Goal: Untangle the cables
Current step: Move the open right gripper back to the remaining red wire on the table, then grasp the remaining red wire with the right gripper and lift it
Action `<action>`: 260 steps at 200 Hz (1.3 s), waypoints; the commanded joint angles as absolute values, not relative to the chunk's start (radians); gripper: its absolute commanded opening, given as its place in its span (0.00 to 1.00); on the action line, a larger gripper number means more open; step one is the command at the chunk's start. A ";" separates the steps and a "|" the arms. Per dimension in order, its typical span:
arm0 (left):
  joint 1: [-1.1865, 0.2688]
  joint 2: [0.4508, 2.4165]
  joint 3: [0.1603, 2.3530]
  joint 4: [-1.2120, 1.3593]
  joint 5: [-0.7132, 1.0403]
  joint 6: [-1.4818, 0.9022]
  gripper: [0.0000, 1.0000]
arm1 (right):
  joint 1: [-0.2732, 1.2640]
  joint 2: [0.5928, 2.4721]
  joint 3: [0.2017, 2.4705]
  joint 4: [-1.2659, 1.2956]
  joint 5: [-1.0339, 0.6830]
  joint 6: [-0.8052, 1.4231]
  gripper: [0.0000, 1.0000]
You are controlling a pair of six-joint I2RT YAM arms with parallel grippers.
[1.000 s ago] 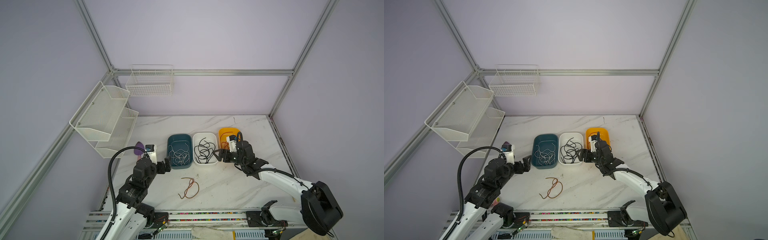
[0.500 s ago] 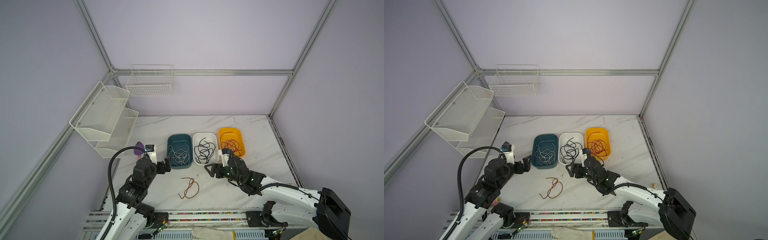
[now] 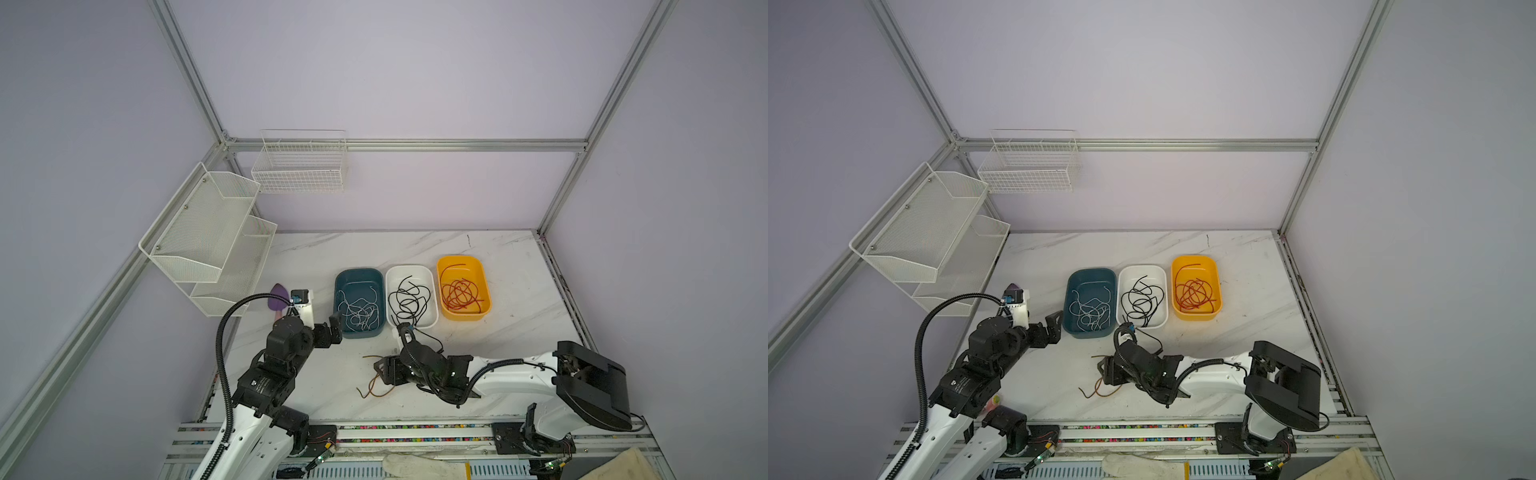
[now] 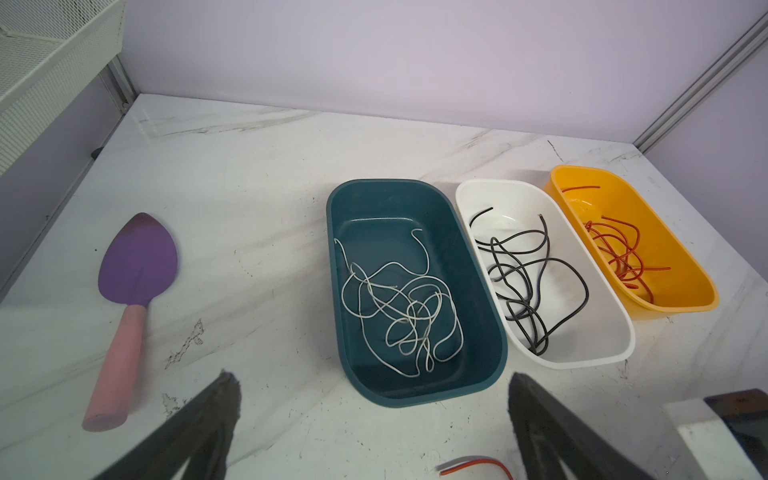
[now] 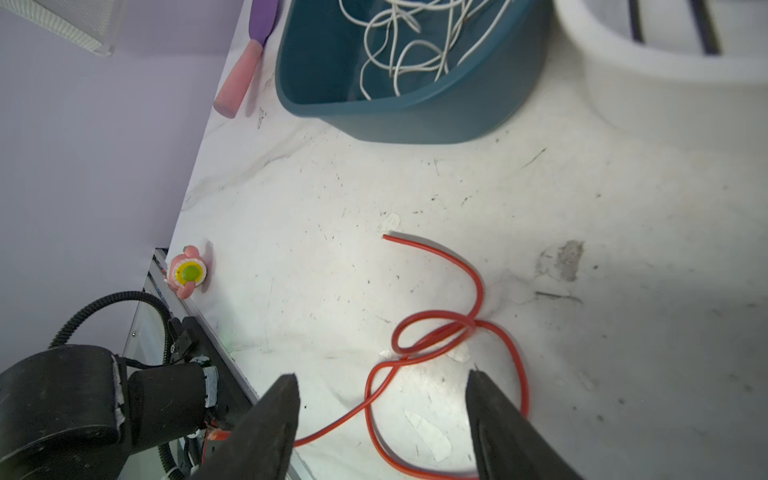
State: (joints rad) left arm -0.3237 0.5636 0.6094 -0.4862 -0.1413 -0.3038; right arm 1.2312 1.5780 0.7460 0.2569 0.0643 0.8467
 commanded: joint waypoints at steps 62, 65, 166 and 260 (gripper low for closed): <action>-0.332 0.560 0.575 -0.450 -0.127 -0.303 1.00 | 1.243 1.693 0.826 0.220 0.188 0.870 0.59; -0.333 0.560 0.574 -0.450 -0.127 -0.303 1.00 | 1.244 1.694 0.826 0.219 0.192 0.870 0.59; -0.334 0.560 0.575 -0.450 -0.123 -0.303 1.00 | 1.244 1.774 0.887 0.216 0.197 0.850 0.38; -0.335 0.560 0.574 -0.450 -0.117 -0.303 1.00 | 1.243 1.805 0.903 0.210 0.216 0.818 0.16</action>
State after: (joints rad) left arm -0.3298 0.5636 0.6094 -0.4866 -0.1329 -0.3038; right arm 1.2407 1.7924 0.8921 0.2241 0.1967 0.8215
